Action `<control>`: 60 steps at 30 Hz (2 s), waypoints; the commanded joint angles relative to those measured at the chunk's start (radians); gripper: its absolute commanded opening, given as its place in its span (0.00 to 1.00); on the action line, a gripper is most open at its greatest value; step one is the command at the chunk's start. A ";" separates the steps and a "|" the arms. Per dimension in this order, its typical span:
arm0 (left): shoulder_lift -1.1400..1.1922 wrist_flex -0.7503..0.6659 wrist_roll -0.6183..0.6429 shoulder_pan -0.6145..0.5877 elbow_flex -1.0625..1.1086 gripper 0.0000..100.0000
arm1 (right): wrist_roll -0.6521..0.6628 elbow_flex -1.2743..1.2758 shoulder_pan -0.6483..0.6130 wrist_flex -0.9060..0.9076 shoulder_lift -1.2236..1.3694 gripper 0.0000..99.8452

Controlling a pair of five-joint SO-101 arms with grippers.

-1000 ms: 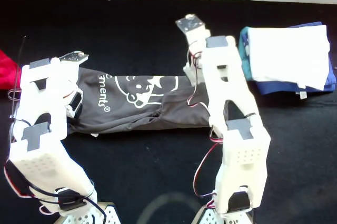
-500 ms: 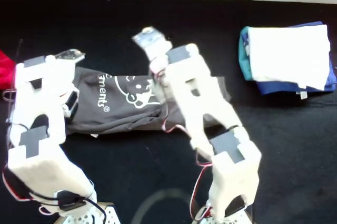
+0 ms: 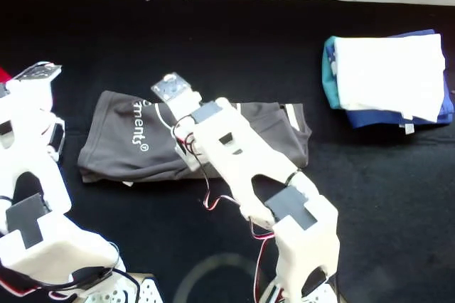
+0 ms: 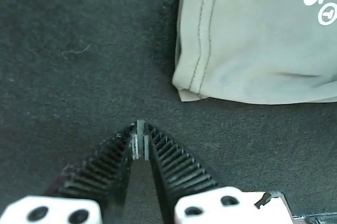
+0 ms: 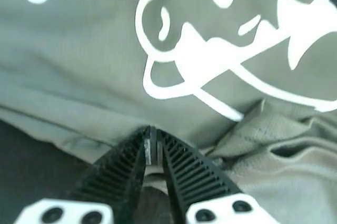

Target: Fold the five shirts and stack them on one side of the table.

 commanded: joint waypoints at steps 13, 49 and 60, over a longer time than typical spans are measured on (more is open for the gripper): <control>-0.045 -0.109 0.183 0.097 -0.033 0.07 | -0.002 0.004 0.107 0.061 -0.427 0.01; 0.690 0.118 0.206 0.220 -0.624 0.02 | 0.126 0.012 0.357 0.403 -0.837 0.16; 0.700 0.204 0.023 -0.068 -0.823 0.01 | 0.130 0.091 0.533 0.467 -0.839 0.16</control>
